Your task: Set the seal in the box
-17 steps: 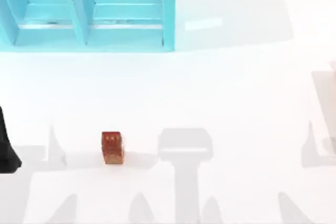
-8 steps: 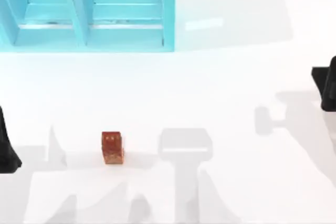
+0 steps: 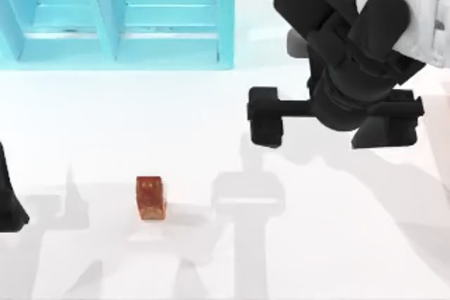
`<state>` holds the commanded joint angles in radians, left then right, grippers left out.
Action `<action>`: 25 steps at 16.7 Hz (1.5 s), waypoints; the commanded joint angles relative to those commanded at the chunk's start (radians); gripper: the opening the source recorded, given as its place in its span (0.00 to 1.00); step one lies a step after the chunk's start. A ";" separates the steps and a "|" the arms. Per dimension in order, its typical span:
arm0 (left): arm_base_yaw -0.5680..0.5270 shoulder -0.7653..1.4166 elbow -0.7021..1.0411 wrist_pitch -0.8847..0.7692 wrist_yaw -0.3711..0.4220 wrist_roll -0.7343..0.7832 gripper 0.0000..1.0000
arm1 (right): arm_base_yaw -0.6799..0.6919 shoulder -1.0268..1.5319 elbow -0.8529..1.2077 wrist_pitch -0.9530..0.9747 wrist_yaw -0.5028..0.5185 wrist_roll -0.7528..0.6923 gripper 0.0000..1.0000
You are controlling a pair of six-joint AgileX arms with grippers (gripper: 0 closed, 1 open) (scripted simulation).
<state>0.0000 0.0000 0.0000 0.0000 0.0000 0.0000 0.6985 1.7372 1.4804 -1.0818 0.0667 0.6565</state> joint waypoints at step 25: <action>0.000 0.000 0.000 0.000 0.000 0.000 1.00 | 0.332 0.826 1.062 -0.368 0.114 0.390 1.00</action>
<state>0.0000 0.0000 0.0000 0.0000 0.0000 0.0000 1.0307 2.5632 2.5419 -1.4497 0.1809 1.0466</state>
